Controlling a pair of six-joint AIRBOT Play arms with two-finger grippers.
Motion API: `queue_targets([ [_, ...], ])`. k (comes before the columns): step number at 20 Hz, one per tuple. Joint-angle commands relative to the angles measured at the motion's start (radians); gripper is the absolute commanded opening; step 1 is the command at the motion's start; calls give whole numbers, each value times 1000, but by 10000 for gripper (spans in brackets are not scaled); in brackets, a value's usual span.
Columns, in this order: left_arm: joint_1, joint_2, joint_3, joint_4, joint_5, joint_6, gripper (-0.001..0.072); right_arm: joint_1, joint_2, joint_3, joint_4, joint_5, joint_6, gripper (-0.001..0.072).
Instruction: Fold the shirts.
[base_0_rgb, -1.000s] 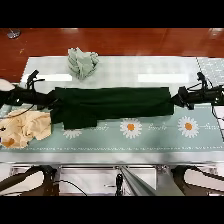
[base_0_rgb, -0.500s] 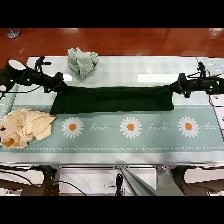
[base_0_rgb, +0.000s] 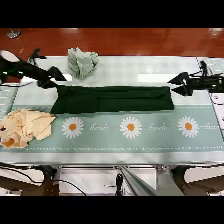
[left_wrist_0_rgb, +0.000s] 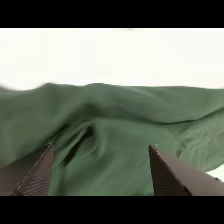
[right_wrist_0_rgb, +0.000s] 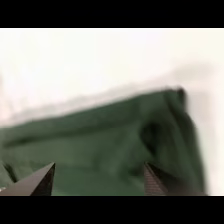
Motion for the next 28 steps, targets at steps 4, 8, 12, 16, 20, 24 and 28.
queue_targets([
  [4, 33, 362, -177, 77, 163, -30, 701, -91, 19, -59, -246, 2, 31, 628],
  [8, -115, 582, -455, -18, 261, -29, 702, -42, -53, -75, -93, -16, -59, 628],
  [12, -286, 573, -570, -76, 332, -30, 702, 61, -91, -75, -37, -12, -84, 627],
  [16, -388, 508, -565, -95, 360, -26, 695, 94, -78, -72, -32, 45, -71, 22],
  [20, -402, 488, -565, -130, 368, 29, 20, 70, 94, -78, -153, 93, -22, 21],
  [24, -480, 455, -538, -140, 422, 53, 17, 70, 449, -211, -217, 127, -17, 21],
  [28, -709, 207, -308, -32, 439, -8, 17, 71, 843, -370, -217, 146, 119, 21],
])
